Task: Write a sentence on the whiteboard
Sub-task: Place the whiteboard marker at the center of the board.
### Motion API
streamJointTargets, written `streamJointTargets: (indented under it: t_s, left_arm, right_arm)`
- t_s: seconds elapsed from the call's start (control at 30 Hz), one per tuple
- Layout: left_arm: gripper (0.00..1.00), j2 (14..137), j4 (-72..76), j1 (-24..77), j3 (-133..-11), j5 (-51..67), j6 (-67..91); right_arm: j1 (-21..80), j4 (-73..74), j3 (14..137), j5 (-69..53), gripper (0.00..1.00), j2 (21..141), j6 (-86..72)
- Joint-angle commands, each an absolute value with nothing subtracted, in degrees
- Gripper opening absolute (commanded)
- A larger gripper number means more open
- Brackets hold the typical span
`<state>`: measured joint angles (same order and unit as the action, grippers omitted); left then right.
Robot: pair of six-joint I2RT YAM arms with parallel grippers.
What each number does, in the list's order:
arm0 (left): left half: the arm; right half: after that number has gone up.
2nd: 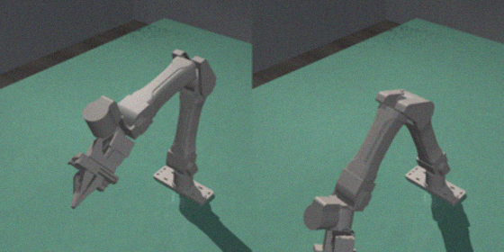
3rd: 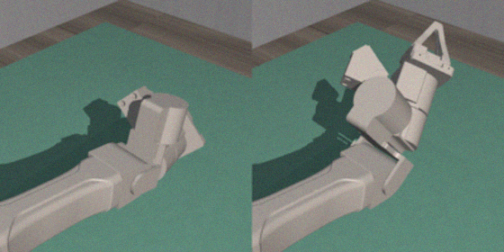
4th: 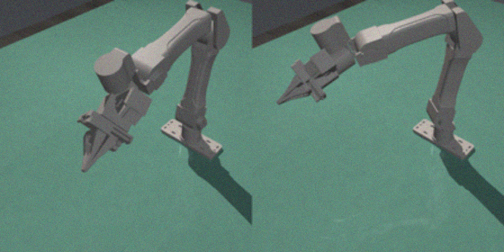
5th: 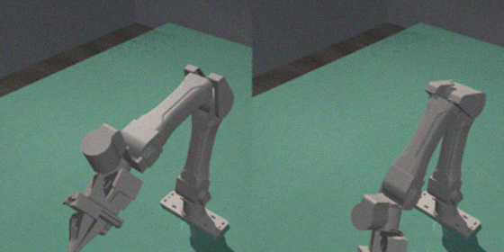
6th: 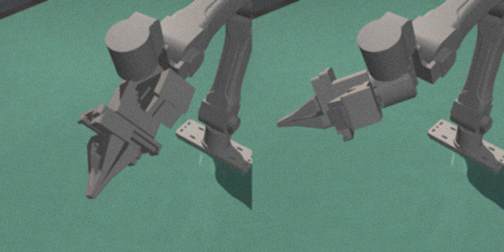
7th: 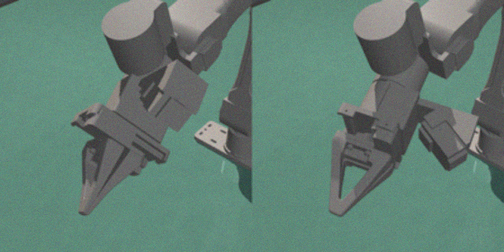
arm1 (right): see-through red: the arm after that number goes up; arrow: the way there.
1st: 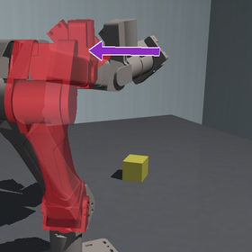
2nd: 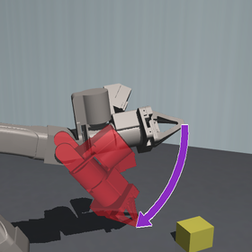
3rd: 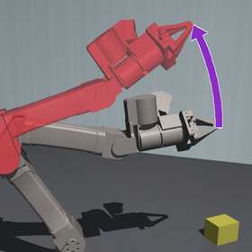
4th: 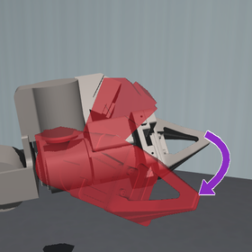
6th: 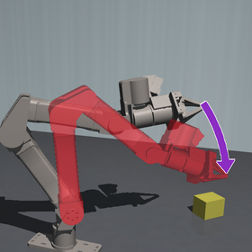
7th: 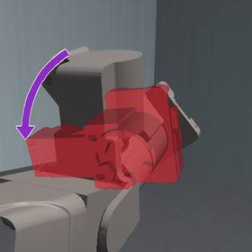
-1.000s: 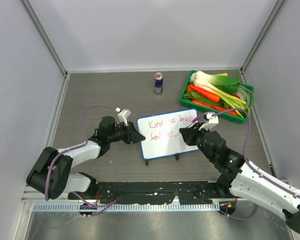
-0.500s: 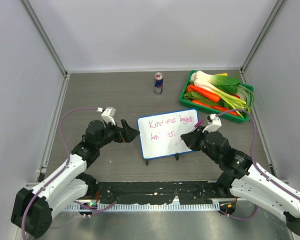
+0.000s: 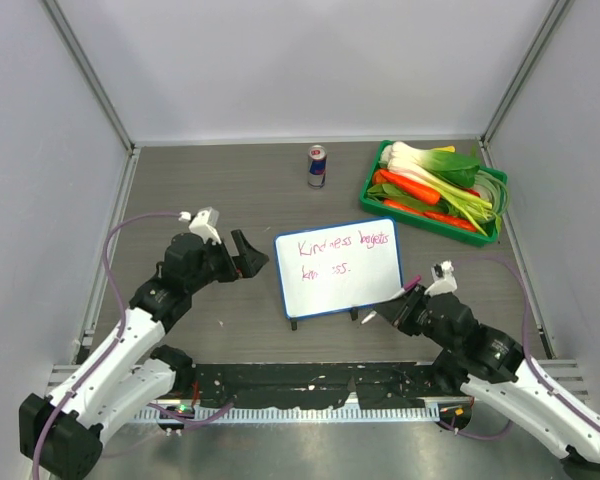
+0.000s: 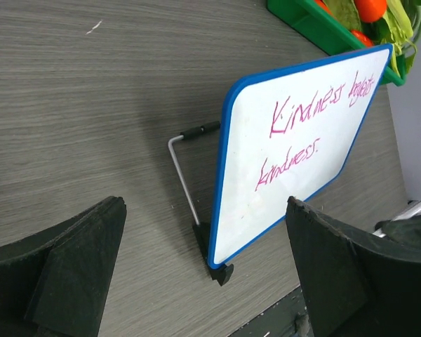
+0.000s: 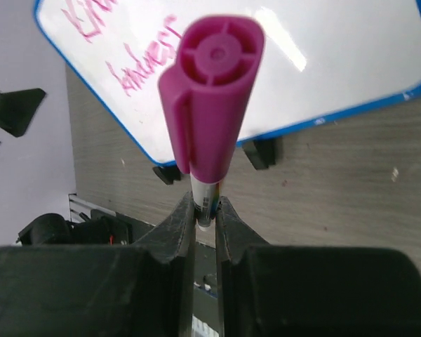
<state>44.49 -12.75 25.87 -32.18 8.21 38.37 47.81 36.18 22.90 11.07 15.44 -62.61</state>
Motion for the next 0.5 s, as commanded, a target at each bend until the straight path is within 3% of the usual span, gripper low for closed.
streamJointTargets:
  t_s: [0.0,0.03,0.07,0.2,0.33,0.47]
  left_arm:
    - [1.00,46.9,-17.1,25.9,-37.3,5.8,38.3]
    - [1.00,47.0,-16.5,25.8,-37.4,5.7,39.2]
    - [1.00,46.9,-16.0,25.8,-37.5,5.6,39.9]
    - [1.00,44.9,-13.1,25.8,-35.7,5.2,45.8]
    - [0.99,42.0,-10.7,25.8,-31.9,3.2,49.9]
    - [1.00,41.4,-12.1,25.8,-31.9,1.0,51.2]
  right_arm:
    - [47.6,44.2,18.6,9.1,0.08,10.2,-71.6]
    - [47.7,44.3,17.8,9.1,0.13,10.0,-71.6]
    - [47.7,44.4,17.5,9.4,0.25,10.3,-71.8]
    - [47.7,41.5,18.9,10.0,0.59,15.5,-70.1]
    - [47.8,38.3,21.9,10.2,0.76,22.9,-66.3]
    - [47.7,37.4,26.2,11.8,0.78,28.8,-61.8]
